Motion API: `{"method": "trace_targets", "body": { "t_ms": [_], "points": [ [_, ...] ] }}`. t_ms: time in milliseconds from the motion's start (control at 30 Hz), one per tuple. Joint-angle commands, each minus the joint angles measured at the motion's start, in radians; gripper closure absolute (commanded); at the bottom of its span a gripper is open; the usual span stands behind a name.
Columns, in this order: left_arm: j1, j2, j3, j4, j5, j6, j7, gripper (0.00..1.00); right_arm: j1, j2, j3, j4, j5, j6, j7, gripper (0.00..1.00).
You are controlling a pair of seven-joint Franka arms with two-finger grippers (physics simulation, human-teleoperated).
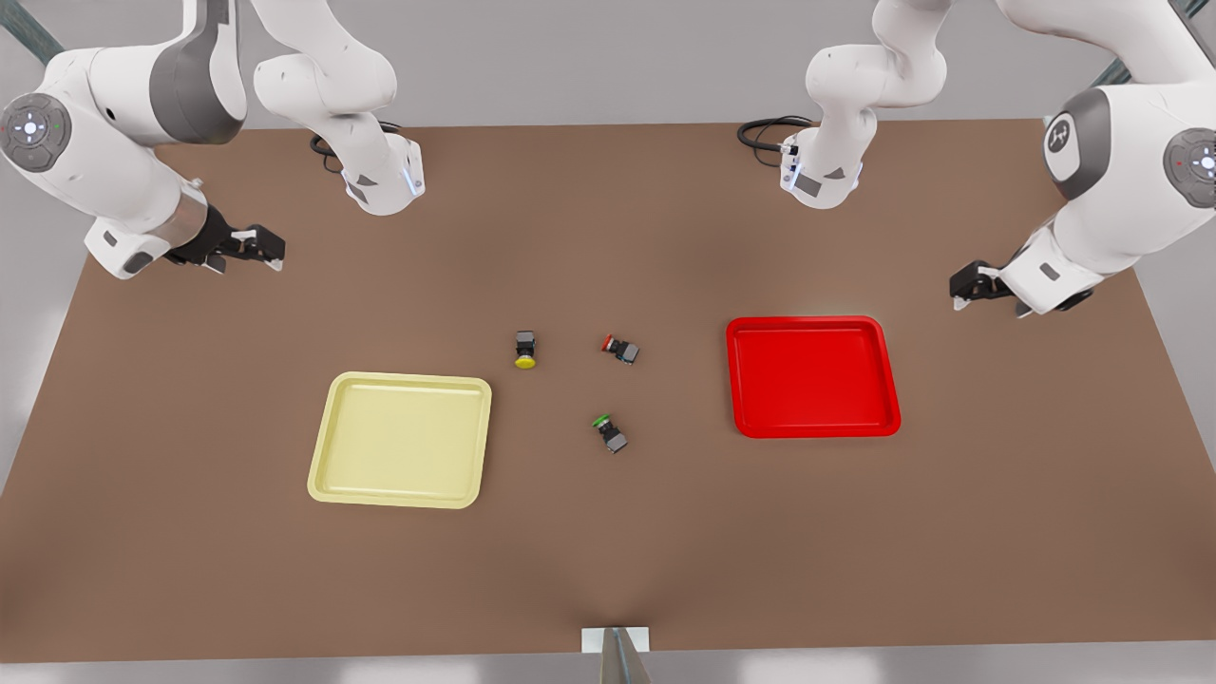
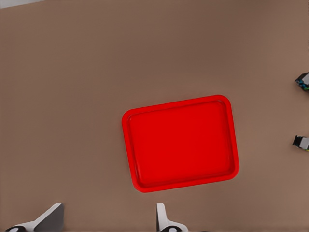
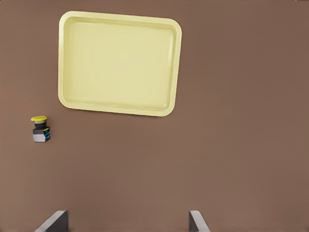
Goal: Place the switches on the corresponding trays according to their colors
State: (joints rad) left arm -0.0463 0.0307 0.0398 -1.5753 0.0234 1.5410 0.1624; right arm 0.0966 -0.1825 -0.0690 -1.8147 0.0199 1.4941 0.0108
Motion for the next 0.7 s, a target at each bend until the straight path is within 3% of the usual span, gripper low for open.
{"method": "trace_targets", "body": {
  "t_ms": [0,133,200,333,533,667],
  "points": [
    [-0.009,0.000,0.000,-0.002,0.001,0.002,0.003,0.00,0.000,0.000,0.000,0.000,0.000,0.000,0.000,0.00],
    [-0.015,0.009,-0.015,-0.040,0.010,0.007,-0.023,0.00,0.000,0.003,0.000,0.005,0.002,0.000,0.000,0.00],
    [-0.015,0.047,-0.123,-0.043,0.003,0.007,-0.040,0.00,0.006,0.020,0.038,0.023,0.024,0.002,0.041,0.00],
    [-0.036,0.130,-0.301,-0.035,0.001,0.028,-0.337,0.00,0.006,0.110,0.208,0.080,0.155,0.040,0.219,0.00],
    [-0.156,0.265,-0.397,-0.124,0.000,0.278,-1.343,0.00,0.008,0.319,0.583,0.110,0.169,0.256,0.641,0.00],
    [-0.195,0.324,-0.419,-0.239,0.010,0.533,-1.807,0.00,0.080,0.368,0.607,0.032,0.167,0.414,0.701,0.00]
  ]
}}
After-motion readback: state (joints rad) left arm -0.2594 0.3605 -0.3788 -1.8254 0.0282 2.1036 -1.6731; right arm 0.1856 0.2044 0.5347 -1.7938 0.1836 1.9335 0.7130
